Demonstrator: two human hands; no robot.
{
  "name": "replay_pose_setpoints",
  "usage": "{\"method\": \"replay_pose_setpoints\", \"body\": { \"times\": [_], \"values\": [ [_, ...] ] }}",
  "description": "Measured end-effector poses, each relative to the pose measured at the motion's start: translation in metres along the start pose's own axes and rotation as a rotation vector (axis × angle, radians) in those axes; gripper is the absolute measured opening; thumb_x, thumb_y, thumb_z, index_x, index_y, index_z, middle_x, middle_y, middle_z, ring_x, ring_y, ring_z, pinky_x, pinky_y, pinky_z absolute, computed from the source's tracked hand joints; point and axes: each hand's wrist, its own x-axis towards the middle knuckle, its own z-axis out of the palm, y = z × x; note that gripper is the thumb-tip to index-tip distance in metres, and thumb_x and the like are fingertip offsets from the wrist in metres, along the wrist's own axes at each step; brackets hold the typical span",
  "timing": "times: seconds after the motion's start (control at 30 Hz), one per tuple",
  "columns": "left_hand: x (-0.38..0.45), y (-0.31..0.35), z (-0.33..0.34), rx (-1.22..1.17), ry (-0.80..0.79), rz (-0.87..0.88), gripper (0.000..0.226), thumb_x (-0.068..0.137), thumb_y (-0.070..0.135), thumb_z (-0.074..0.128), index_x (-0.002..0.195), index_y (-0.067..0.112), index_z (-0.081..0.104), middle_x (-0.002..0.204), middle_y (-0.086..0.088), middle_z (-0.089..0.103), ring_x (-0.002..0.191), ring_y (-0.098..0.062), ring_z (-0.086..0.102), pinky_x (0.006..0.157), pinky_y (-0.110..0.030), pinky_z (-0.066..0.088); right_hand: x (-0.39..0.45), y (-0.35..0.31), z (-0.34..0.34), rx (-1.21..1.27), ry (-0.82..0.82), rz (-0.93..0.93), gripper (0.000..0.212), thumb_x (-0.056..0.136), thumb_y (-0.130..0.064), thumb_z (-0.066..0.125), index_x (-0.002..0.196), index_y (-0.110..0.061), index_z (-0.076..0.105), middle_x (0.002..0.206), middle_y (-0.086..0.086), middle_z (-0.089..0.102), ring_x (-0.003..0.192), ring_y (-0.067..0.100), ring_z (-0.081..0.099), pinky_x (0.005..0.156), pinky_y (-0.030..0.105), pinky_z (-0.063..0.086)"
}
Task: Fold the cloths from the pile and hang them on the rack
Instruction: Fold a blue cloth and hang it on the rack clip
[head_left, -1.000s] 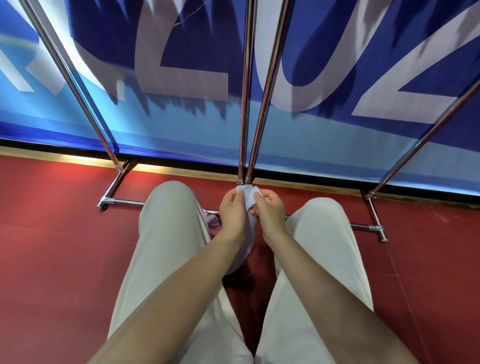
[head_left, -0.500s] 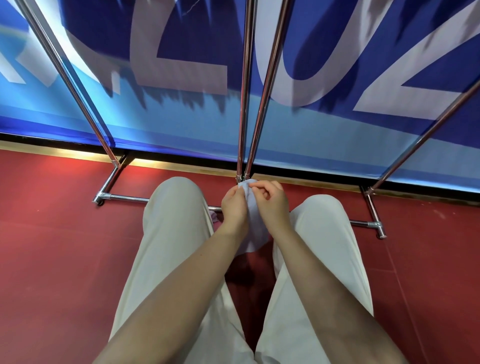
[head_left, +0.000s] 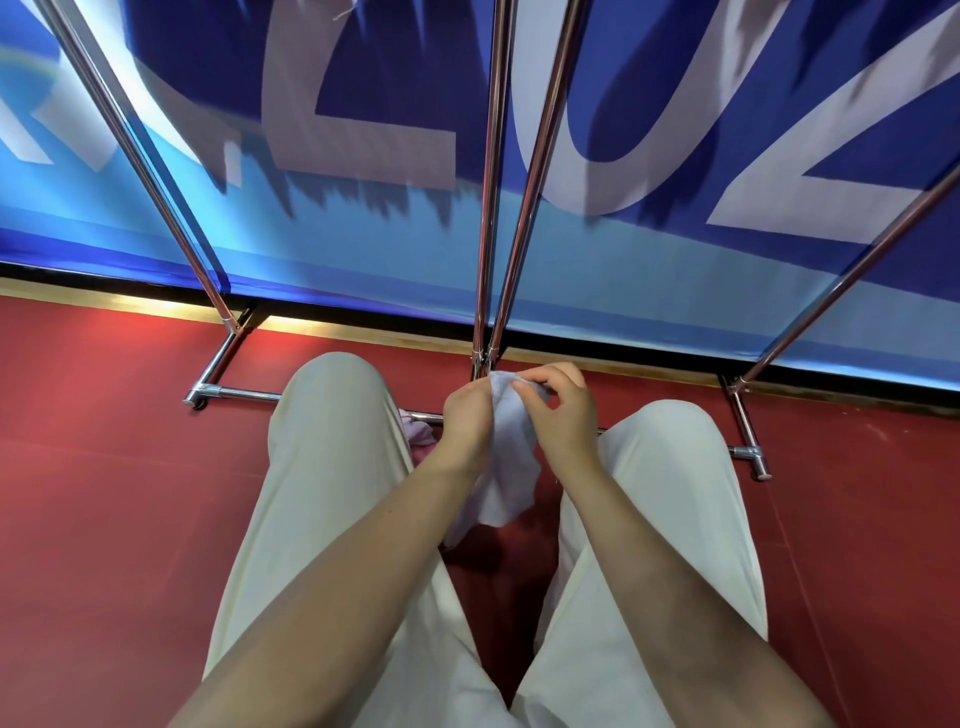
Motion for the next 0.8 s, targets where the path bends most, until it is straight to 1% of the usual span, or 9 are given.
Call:
{"method": "replay_pose_setpoints", "body": {
  "times": [0.07,0.1,0.17,0.2,0.33,0.4,0.5,0.63,0.8],
  "values": [
    [-0.001,0.001,0.000,0.033,-0.012,-0.006,0.014,0.096,0.017,0.047,0.100,0.012,0.059,0.098,-0.009,0.061,0.090,-0.023,0.057,0.085,-0.037,0.051,-0.002,0.002,-0.001,-0.013,-0.015,-0.007,0.004,0.085,-0.016,0.068,0.087,-0.017,0.072,0.096,-0.005,0.060,0.088,-0.003,0.055,0.071,0.007,0.038],
    [-0.002,0.003,0.001,0.050,-0.021,0.004,0.014,0.097,0.016,0.047,0.095,0.011,0.060,0.090,-0.007,0.062,0.085,-0.019,0.057,0.081,-0.029,0.051,-0.002,0.002,-0.002,-0.007,-0.013,-0.001,0.004,0.085,-0.015,0.068,0.086,-0.016,0.072,0.094,-0.004,0.060,0.087,-0.003,0.055,0.071,0.007,0.038],
    [-0.005,0.005,0.004,0.082,-0.027,0.037,0.027,0.098,0.016,0.047,0.075,0.014,0.061,0.064,0.003,0.059,0.065,-0.005,0.054,0.061,-0.011,0.044,-0.003,0.003,-0.004,0.022,0.004,0.029,0.003,0.085,-0.014,0.068,0.084,-0.016,0.070,0.091,-0.002,0.061,0.082,-0.003,0.055,0.068,0.008,0.039],
    [-0.006,0.005,0.005,0.080,-0.019,0.043,0.033,0.099,0.018,0.046,0.070,0.016,0.062,0.058,0.007,0.058,0.059,-0.002,0.053,0.057,-0.011,0.041,-0.003,0.004,-0.005,0.033,0.013,0.052,0.003,0.085,-0.013,0.068,0.083,-0.016,0.070,0.090,-0.002,0.061,0.080,-0.002,0.055,0.067,0.009,0.040],
    [-0.014,0.002,0.005,0.066,-0.132,0.109,0.034,0.095,0.037,0.052,0.094,0.011,0.074,0.089,-0.002,0.074,0.087,-0.010,0.066,0.080,-0.021,0.049,-0.001,0.004,-0.008,0.099,0.049,0.137,0.006,0.085,-0.013,0.068,0.080,-0.016,0.067,0.085,0.001,0.064,0.072,0.002,0.054,0.067,0.014,0.042],
    [-0.015,-0.001,0.003,0.115,-0.173,0.179,0.024,0.094,0.026,0.056,0.097,0.011,0.074,0.092,-0.003,0.075,0.086,-0.004,0.066,0.076,-0.015,0.049,-0.002,0.003,-0.009,0.139,0.058,0.162,0.010,0.085,-0.015,0.068,0.077,-0.020,0.065,0.081,0.000,0.065,0.070,0.004,0.054,0.065,0.013,0.041],
    [-0.016,0.000,0.002,0.119,-0.102,0.241,0.021,0.093,0.013,0.055,0.085,0.017,0.073,0.080,0.003,0.073,0.074,0.000,0.064,0.068,-0.011,0.048,-0.004,-0.001,-0.009,0.174,0.002,0.195,0.008,0.086,-0.015,0.067,0.081,-0.020,0.064,0.078,-0.006,0.064,0.070,0.004,0.055,0.065,0.012,0.043],
    [-0.011,0.007,-0.004,0.119,0.015,0.278,0.022,0.094,0.010,0.051,0.079,0.014,0.067,0.065,0.012,0.062,0.062,0.002,0.053,0.056,-0.008,0.040,-0.004,-0.001,-0.006,0.223,-0.124,0.219,0.010,0.086,-0.014,0.066,0.083,-0.018,0.057,0.076,-0.006,0.058,0.070,0.006,0.054,0.069,0.022,0.045],
    [-0.009,0.018,-0.016,0.159,0.037,0.306,0.019,0.094,0.011,0.050,0.092,0.005,0.068,0.073,0.006,0.064,0.059,0.004,0.056,0.052,-0.005,0.039,-0.010,0.006,-0.011,0.048,-0.269,0.181,0.008,0.086,-0.024,0.066,0.093,-0.023,0.062,0.081,-0.010,0.062,0.073,0.003,0.056,0.069,0.021,0.045]
  ]
}}
